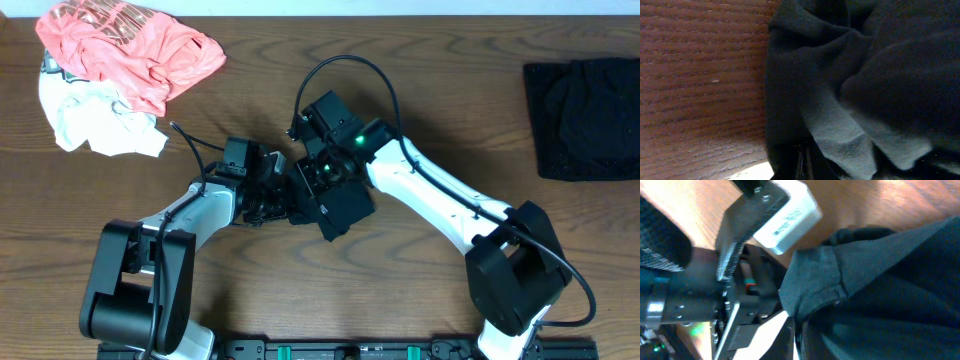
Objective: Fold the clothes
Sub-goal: 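Press the bundle with both grippers holding it together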
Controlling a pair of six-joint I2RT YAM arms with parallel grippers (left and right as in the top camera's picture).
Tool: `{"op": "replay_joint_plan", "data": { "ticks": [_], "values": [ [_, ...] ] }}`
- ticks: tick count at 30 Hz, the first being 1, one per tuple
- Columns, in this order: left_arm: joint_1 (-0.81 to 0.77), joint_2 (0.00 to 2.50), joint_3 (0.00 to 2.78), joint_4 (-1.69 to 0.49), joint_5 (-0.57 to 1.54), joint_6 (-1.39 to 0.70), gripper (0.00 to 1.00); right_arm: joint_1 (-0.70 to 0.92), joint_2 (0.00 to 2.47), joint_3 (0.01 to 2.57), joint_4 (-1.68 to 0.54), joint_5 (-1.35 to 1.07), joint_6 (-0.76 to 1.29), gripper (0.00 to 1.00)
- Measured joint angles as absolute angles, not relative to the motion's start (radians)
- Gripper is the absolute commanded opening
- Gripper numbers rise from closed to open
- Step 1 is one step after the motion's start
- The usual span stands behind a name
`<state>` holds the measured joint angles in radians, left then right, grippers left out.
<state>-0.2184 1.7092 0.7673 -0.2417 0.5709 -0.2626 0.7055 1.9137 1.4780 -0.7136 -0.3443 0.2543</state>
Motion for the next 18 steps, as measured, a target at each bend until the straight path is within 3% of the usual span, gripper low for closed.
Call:
{"op": "replay_joint_plan", "data": {
  "ticks": [6, 18],
  "values": [
    [-0.216, 1.709, 0.765, -0.236, 0.576, -0.266, 0.06, 0.73, 1.913, 1.478, -0.705, -0.351, 0.263, 0.33],
    [-0.203, 1.704, 0.764, -0.243, 0.58, -0.266, 0.06, 0.722, 1.911, 1.478, -0.696, -0.373, 0.263, 0.35]
  ]
}}
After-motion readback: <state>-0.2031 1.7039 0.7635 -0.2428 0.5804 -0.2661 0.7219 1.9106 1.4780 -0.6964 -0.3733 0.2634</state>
